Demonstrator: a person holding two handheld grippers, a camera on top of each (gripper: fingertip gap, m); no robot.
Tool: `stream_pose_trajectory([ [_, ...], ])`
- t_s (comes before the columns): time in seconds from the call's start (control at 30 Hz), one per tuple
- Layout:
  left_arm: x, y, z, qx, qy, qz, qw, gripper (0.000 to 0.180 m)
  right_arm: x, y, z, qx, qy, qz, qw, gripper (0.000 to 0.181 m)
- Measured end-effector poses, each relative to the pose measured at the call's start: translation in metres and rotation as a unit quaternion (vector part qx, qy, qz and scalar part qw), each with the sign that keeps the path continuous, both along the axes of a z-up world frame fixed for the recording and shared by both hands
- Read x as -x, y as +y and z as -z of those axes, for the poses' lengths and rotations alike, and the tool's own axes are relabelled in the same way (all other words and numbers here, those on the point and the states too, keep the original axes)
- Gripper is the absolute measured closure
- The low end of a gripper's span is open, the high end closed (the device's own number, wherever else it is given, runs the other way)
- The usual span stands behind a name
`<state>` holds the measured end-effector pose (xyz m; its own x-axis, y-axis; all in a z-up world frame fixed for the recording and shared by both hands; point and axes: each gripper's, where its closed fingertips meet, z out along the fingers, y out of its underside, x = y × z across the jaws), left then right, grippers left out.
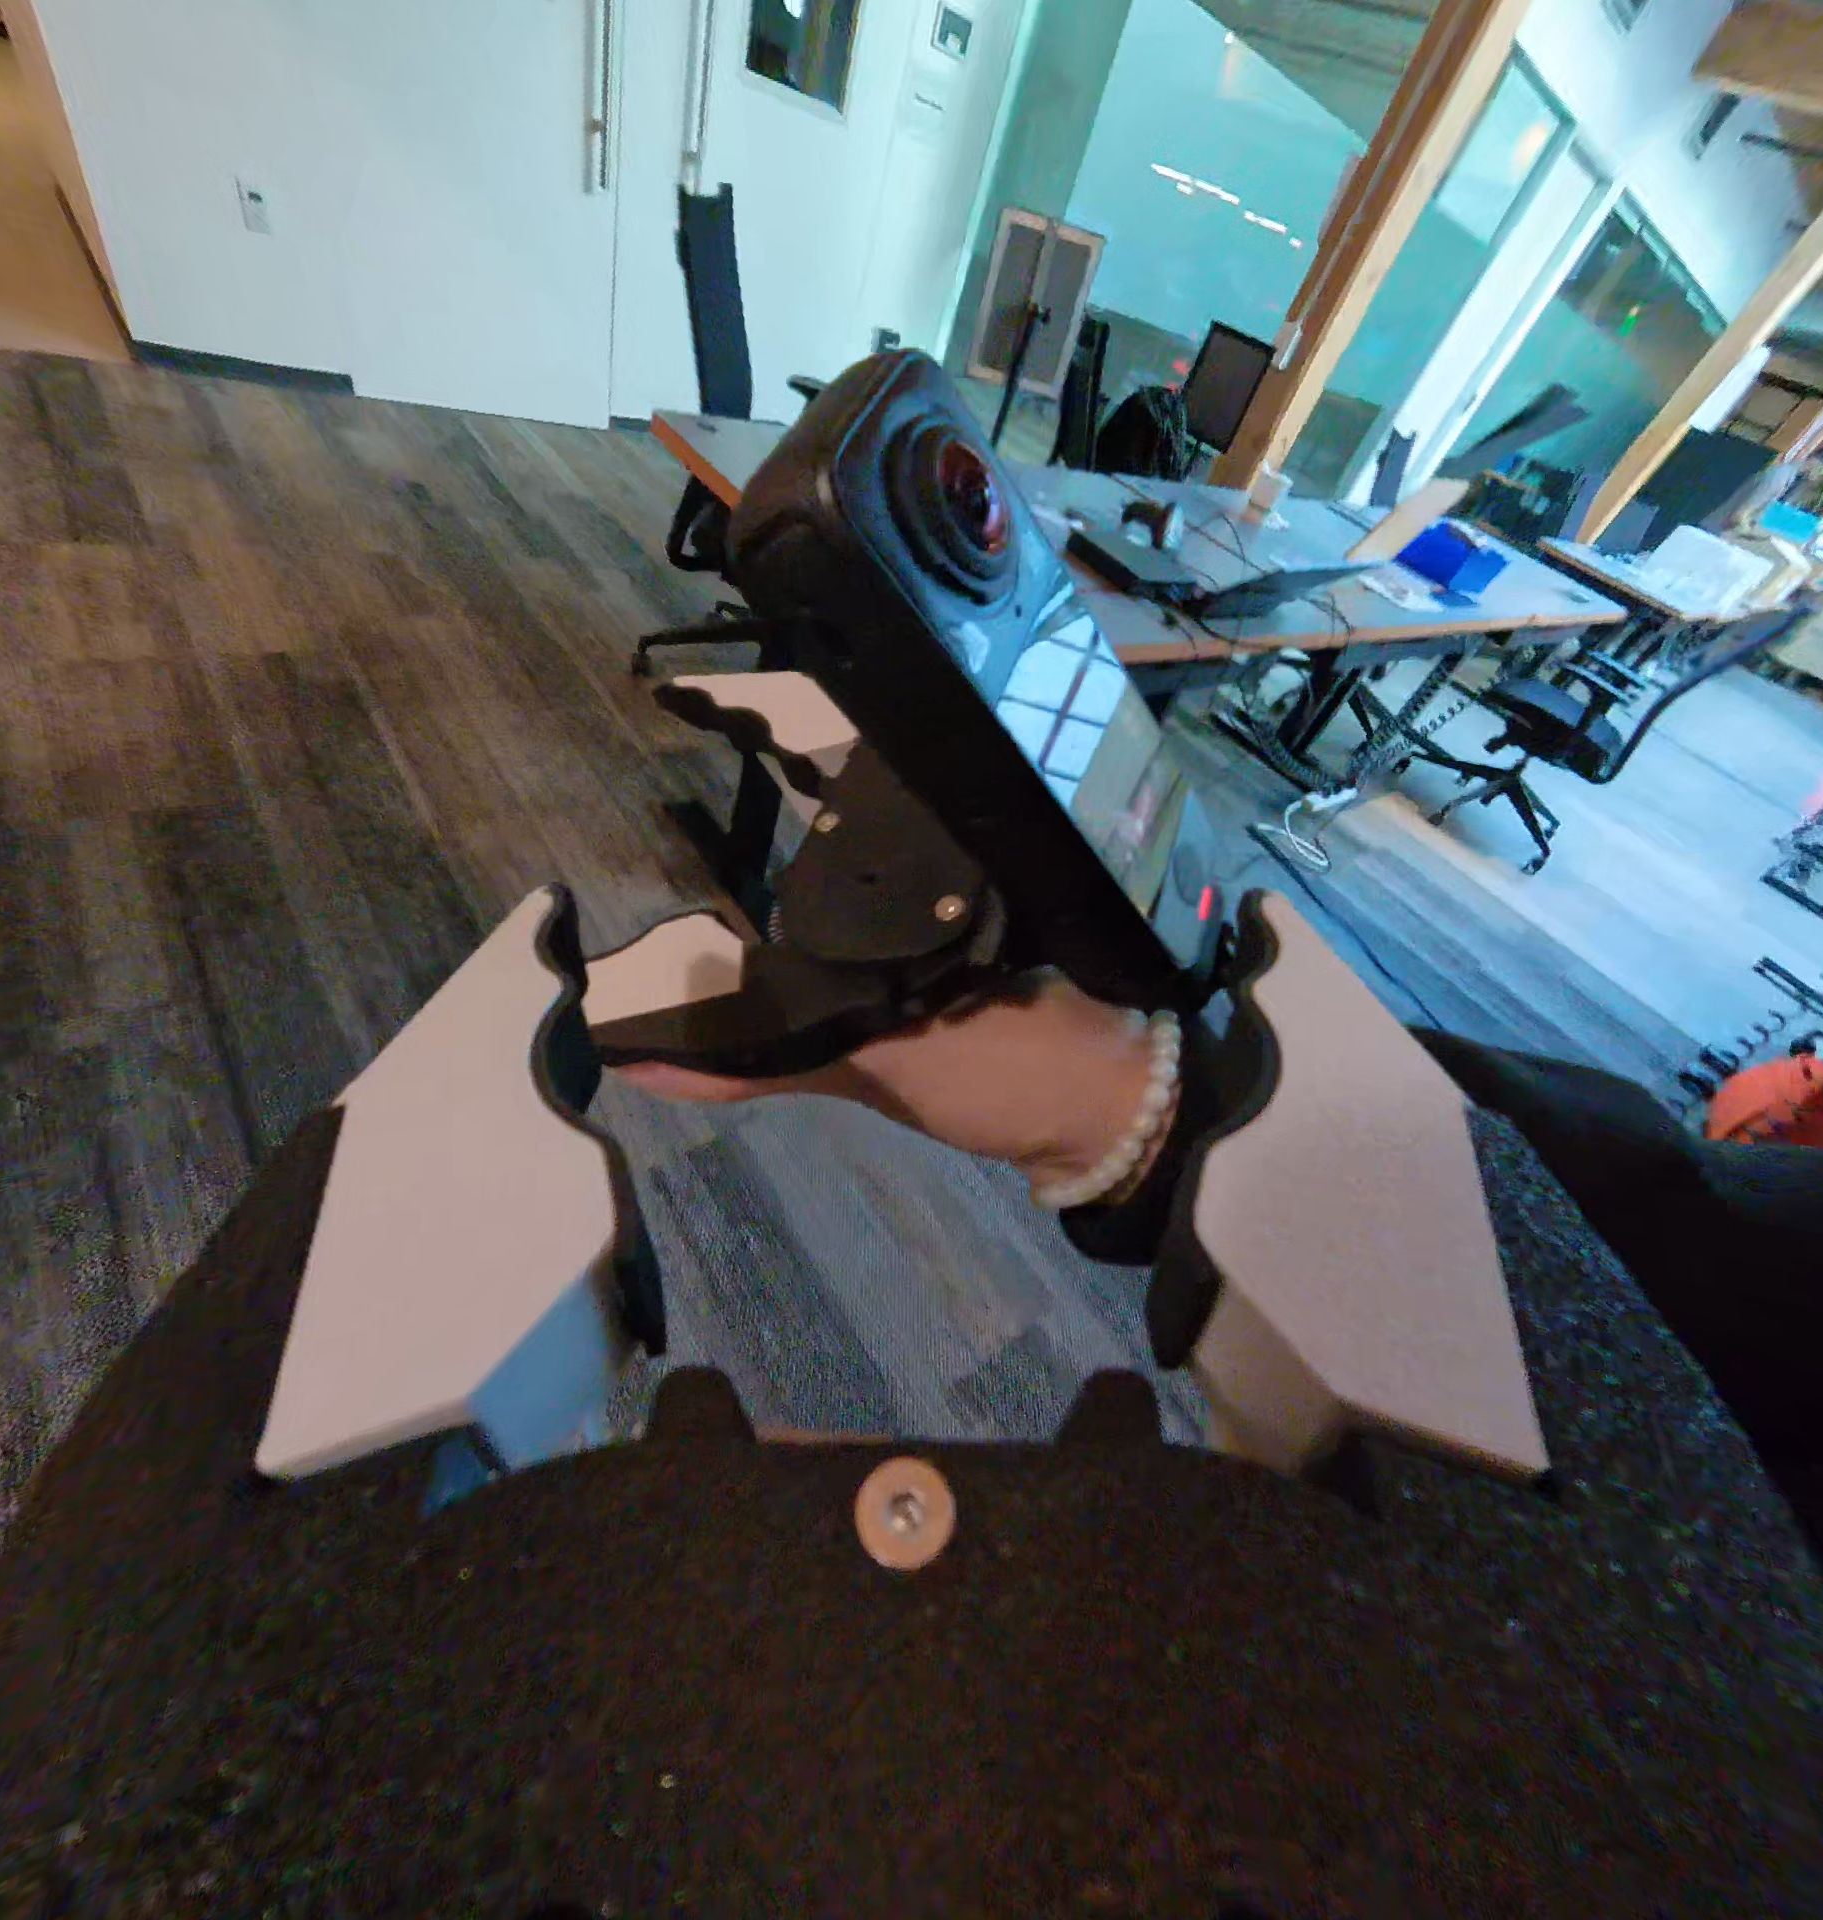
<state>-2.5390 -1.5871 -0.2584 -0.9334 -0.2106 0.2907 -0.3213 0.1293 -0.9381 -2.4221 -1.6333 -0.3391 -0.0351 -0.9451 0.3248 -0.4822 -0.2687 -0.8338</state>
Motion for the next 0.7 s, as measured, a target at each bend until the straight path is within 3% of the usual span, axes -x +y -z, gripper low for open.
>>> stream_pose_trajectory([
  [0.27, -0.159, -0.106, 0.017, -0.009, 0.027, 0.01, 1.0, 0.063, -0.154, -0.114, 0.004, 0.082, 0.002, 0.042, 0.996, 0.049],
  [0.47, -0.319, -0.19, 0.036, -0.043, 0.065, 0.044, 0.996, 0.035, -0.288, -0.228, -0.037, 0.237, -0.037, 0.118, 0.964, 0.043],
  [0.6, -0.433, -0.237, 0.017, -0.068, 0.025, 0.034, 0.997, 0.022, -0.383, -0.284, -0.07, 0.298, -0.03, 0.136, 0.944, 0.04],
  [0.7, -0.506, -0.267, -0.003, -0.069, -0.007, 0.026, 0.997, 0.022, -0.45, -0.312, -0.066, 0.247, -0.011, 0.134, 0.96, 0.043],
])
